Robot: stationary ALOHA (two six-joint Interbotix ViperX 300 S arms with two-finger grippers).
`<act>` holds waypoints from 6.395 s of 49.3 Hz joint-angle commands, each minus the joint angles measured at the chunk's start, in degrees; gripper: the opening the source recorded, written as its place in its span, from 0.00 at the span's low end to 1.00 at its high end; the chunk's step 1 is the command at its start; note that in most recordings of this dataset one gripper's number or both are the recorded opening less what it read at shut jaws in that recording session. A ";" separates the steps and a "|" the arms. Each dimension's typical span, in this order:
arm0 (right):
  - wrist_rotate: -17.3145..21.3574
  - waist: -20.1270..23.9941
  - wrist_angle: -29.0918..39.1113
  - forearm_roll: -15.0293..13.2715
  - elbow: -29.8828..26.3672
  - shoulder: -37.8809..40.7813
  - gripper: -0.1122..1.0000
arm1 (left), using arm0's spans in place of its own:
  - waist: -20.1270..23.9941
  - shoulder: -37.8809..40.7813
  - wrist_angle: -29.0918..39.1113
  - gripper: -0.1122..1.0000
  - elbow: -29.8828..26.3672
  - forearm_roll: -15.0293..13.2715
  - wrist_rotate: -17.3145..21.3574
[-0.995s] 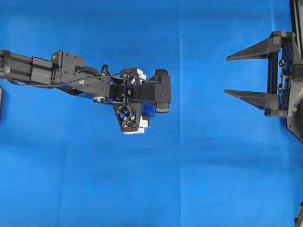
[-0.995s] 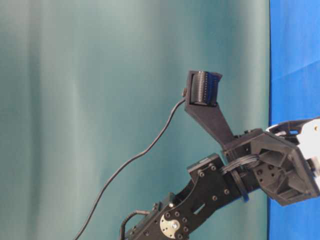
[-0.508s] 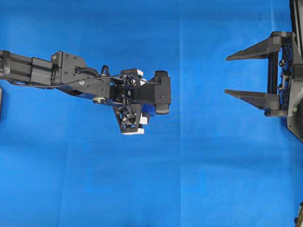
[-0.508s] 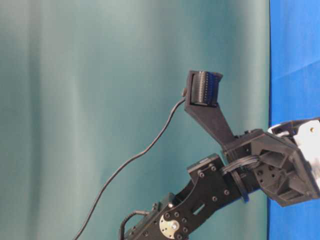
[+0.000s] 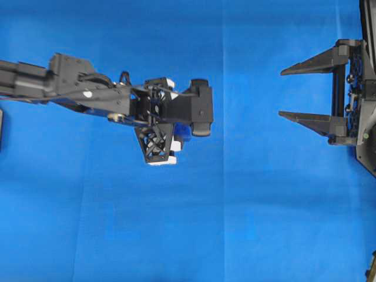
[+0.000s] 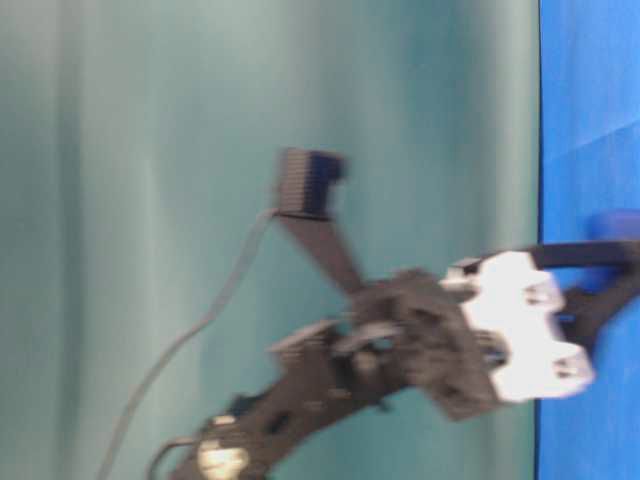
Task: Handover the blue block to the right arm after grasping it with the left arm, then place it in the designated position.
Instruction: 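Lower the left gripper around the blue cube and close on it, then lift the blue cube with the left gripper and raise it upright, then rotate the right gripper and move it toward the held cube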
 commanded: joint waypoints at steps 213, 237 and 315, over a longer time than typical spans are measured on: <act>-22.32 -0.18 3.69 -22.59 -7.12 0.18 0.96 | -1.23 -33.75 -44.65 0.51 24.52 -0.44 -0.26; -38.85 0.35 3.69 -35.33 -7.21 0.18 0.96 | -1.23 -33.75 -44.65 0.51 24.52 -0.44 -0.26; -39.46 0.35 2.29 -35.33 -8.79 3.16 0.95 | -1.23 -33.75 -44.65 0.51 24.52 -0.44 -0.44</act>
